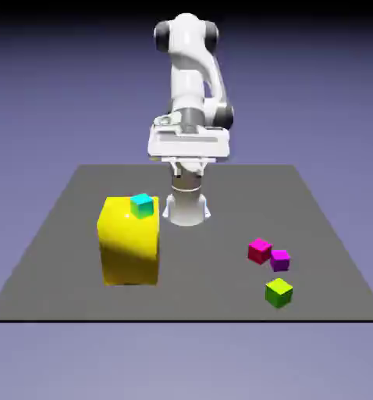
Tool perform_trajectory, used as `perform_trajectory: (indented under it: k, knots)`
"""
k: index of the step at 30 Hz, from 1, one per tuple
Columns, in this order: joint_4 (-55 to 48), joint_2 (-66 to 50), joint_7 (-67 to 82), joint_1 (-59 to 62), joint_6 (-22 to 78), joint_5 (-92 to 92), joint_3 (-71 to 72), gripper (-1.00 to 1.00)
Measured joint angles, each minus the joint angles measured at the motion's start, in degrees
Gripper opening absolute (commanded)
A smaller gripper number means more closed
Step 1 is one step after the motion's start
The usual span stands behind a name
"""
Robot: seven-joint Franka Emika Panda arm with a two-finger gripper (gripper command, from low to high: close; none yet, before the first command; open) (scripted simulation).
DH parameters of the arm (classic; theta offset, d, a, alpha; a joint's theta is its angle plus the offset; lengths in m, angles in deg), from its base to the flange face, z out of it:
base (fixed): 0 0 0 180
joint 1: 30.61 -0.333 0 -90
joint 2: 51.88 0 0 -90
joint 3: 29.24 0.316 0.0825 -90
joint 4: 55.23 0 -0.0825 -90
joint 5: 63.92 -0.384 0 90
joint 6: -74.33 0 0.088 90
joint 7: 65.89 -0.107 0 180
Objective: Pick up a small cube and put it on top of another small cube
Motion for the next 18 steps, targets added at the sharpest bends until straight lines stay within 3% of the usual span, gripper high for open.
perform_trajectory:
  k: [18]
  knots:
    - [-16.4, -37.4, -3.3, -8.8, 4.5, 9.0, 9.7, 0.00]
